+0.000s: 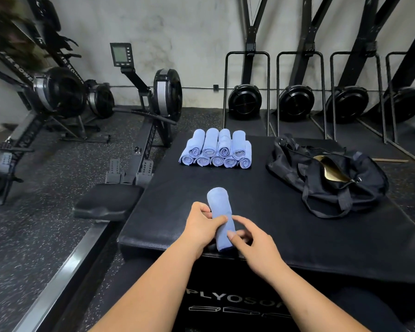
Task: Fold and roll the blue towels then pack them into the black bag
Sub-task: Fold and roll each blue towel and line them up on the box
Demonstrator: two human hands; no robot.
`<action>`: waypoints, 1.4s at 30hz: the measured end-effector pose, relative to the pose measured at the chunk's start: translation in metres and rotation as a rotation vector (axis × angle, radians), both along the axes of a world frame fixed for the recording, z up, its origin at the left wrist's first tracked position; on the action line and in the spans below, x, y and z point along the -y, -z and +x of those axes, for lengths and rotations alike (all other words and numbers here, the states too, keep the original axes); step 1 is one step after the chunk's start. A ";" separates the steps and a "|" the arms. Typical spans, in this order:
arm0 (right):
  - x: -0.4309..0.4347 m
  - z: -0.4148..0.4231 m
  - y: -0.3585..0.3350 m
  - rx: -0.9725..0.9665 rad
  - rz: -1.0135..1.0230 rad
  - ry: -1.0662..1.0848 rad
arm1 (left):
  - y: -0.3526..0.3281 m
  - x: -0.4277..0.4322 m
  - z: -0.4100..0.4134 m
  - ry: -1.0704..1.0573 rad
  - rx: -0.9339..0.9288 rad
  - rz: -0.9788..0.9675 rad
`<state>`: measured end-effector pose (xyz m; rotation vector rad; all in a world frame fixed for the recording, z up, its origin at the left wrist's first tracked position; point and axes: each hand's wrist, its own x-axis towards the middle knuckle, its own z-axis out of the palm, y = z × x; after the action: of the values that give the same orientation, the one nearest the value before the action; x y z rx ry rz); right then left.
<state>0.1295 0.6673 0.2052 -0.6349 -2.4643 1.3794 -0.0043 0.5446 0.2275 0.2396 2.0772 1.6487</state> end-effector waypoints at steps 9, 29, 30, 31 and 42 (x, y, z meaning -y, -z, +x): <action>-0.010 -0.012 -0.041 -0.041 -0.294 -0.153 | -0.020 -0.007 -0.016 0.004 0.140 0.194; -0.050 -0.125 -0.078 -0.149 -0.396 0.084 | -0.021 -0.031 -0.099 0.087 -0.320 -0.029; -0.055 -0.135 -0.079 -0.156 -0.397 0.105 | -0.019 -0.032 -0.106 0.101 -0.358 -0.085; -0.058 -0.144 -0.080 -0.163 -0.392 0.123 | -0.016 -0.031 -0.111 0.112 -0.395 -0.133; -0.109 -0.246 -0.085 -0.195 -0.269 0.231 | 0.032 -0.042 -0.161 0.199 -0.591 -0.387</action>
<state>-0.1165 0.7767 0.2897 -0.7733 -2.0045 1.6059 -0.1651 0.5869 0.1960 0.8522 2.6396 1.1073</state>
